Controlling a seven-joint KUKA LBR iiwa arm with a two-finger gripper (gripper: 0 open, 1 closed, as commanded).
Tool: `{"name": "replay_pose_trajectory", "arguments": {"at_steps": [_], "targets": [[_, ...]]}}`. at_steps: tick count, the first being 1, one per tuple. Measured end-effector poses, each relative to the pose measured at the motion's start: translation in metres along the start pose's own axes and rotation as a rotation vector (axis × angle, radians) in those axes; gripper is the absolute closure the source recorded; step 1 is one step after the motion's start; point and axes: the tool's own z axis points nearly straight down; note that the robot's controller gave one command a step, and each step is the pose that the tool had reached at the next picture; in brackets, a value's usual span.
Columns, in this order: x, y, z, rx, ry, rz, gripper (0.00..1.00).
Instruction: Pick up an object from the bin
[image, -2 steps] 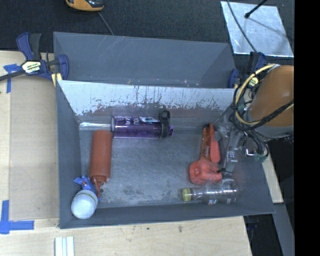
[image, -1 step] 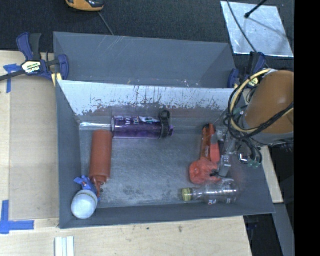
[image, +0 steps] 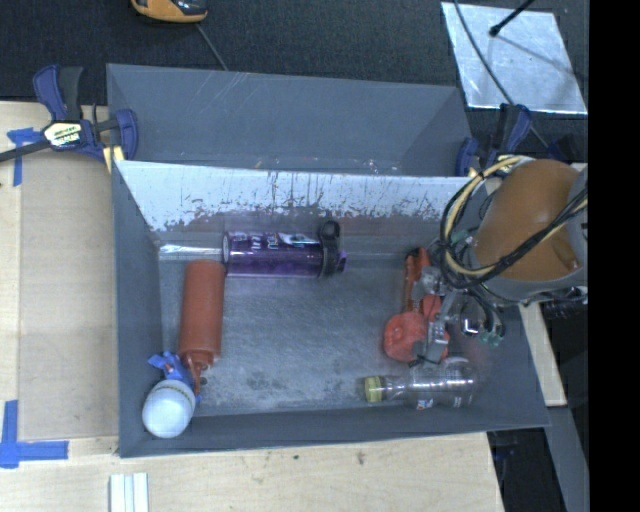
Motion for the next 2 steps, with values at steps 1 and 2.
{"name": "replay_pose_trajectory", "arguments": {"at_steps": [1,2], "targets": [[-0.004,0.0088,0.0275,-0.005,0.043,0.232,1.0],[-0.0041,0.0088,0.0276,-0.005,0.042,0.232,1.0]]}}
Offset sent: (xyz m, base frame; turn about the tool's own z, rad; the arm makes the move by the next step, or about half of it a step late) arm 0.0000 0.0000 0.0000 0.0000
